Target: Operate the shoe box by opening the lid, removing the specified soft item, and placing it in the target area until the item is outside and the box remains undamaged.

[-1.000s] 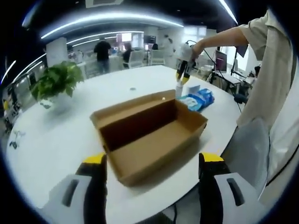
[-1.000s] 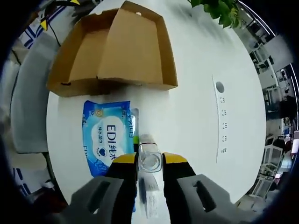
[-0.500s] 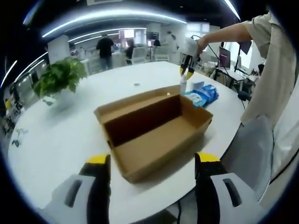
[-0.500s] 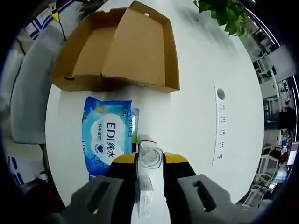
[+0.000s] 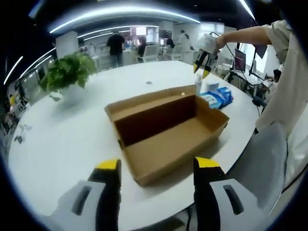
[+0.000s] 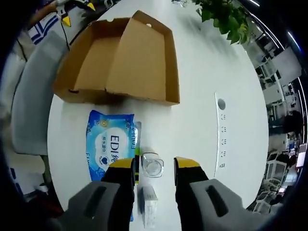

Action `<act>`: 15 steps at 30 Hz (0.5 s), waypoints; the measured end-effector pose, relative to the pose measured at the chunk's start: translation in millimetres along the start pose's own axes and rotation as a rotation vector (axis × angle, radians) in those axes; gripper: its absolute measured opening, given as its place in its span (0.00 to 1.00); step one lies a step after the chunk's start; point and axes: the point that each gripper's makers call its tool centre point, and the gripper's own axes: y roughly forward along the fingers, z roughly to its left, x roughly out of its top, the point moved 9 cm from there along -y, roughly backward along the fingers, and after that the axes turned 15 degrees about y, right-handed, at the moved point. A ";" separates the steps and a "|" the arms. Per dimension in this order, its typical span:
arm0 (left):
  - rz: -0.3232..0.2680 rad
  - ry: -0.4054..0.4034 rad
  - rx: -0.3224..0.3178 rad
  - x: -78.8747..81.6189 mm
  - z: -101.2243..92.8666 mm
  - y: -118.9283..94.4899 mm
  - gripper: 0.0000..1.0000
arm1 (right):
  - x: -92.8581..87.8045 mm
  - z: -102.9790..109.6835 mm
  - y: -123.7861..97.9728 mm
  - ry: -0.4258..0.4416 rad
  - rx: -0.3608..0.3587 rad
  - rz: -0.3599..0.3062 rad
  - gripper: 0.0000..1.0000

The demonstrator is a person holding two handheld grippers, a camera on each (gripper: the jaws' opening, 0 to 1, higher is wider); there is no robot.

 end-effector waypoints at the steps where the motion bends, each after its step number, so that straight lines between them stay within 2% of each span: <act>1: 0.004 -0.001 0.001 -0.9 0.9 1.0 0.59 | 2.1 0.8 -0.8 0.009 -0.001 -0.009 0.30; 9: 0.052 -0.044 0.025 -8.9 9.2 11.5 0.50 | 25.8 9.4 0.0 0.146 -0.020 -0.106 0.28; 15: 0.086 -0.097 0.044 -15.7 13.7 17.5 0.41 | 39.4 15.1 7.2 0.241 -0.021 -0.147 0.28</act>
